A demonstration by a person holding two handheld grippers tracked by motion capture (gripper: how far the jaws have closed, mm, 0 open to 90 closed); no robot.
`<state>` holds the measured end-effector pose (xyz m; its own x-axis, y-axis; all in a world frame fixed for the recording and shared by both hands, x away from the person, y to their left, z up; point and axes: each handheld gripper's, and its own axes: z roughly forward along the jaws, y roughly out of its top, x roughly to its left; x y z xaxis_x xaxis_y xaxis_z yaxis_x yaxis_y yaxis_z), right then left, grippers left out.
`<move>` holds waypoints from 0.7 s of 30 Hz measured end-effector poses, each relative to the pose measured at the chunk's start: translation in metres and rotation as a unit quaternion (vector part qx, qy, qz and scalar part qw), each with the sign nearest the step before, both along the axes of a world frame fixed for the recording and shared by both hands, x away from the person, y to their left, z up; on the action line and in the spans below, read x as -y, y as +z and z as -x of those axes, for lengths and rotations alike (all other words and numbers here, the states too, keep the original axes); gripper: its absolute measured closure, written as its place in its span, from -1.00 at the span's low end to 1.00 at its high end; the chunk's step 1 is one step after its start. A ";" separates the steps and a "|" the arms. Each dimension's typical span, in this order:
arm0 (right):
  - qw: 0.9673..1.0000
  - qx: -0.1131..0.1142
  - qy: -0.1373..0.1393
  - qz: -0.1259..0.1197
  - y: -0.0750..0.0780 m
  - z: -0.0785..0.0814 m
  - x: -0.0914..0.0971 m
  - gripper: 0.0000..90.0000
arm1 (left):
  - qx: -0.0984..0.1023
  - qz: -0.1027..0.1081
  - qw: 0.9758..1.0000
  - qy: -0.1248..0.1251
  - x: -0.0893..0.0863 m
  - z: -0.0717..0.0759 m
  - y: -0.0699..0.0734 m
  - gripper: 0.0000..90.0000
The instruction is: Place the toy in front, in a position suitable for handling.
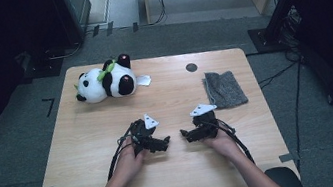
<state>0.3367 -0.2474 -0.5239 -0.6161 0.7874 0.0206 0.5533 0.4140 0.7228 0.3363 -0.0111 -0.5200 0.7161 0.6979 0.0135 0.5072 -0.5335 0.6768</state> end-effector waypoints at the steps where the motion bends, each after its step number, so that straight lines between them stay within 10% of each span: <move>1: 1.000 0.000 0.000 0.000 0.000 0.000 0.000 -0.87 | 0.000 0.000 1.000 0.000 0.000 0.000 0.000 -1.00; 11: 1.000 -0.001 -0.010 0.000 0.000 0.002 -0.002 -0.88 | -0.001 0.002 1.000 0.021 0.005 0.002 0.000 -1.00; 21: 1.000 -0.002 -0.011 0.000 0.000 0.002 -0.002 -0.89 | -0.001 0.000 1.000 -0.009 0.005 0.003 0.000 -1.00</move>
<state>0.3344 -0.2453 -0.5240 -0.5985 0.8008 0.0229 0.5646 0.4013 0.7213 0.3335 -0.0158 -0.5201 0.7288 0.6846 0.0126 0.4980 -0.5426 0.6764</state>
